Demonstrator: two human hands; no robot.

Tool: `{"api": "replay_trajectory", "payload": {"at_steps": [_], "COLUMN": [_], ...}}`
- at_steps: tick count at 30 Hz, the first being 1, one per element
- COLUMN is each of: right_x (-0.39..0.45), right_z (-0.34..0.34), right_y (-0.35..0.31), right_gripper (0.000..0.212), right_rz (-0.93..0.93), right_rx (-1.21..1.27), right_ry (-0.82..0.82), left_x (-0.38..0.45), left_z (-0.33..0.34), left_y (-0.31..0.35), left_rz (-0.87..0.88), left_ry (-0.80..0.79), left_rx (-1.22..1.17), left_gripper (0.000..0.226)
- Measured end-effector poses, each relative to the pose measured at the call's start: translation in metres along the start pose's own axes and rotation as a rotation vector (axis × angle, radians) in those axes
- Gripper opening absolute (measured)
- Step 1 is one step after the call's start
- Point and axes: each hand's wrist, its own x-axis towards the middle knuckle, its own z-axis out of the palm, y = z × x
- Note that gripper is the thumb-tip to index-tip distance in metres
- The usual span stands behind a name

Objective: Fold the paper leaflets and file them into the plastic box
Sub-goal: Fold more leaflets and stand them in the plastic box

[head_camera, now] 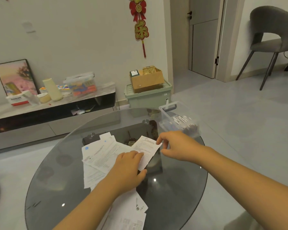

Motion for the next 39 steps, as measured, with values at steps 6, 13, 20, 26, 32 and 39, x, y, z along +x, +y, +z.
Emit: {"api": "replay_trajectory", "payload": {"at_steps": [6, 13, 20, 26, 32, 39], "right_x": [0.005, 0.01, 0.002, -0.001, -0.001, -0.004], "right_z": [0.013, 0.028, 0.04, 0.042, 0.022, 0.019], "right_y": [-0.003, -0.003, -0.011, -0.019, -0.015, -0.009], "right_gripper": [0.03, 0.054, 0.045, 0.024, 0.013, 0.01], "right_rz": [-0.01, 0.015, -0.01, -0.059, 0.071, 0.176], "right_rx": [-0.092, -0.202, -0.278, -0.379, -0.072, 0.004], "right_ry": [-0.156, -0.281, -0.207, -0.099, -0.156, -0.149], "left_x": [0.002, 0.0, -0.003, 0.0, 0.003, 0.01], "left_z": [0.007, 0.002, 0.005, 0.004, 0.005, 0.008], "left_y": [-0.004, -0.01, -0.024, -0.023, -0.017, -0.011], "left_rz": [0.028, 0.062, 0.092, 0.108, 0.022, -0.143], "left_ry": [-0.04, -0.043, -0.019, 0.014, 0.162, 0.166], "left_rx": [-0.111, -0.271, -0.222, -0.19, -0.378, -0.541], "left_gripper": [0.044, 0.047, 0.047, 0.042, 0.029, 0.013]}}
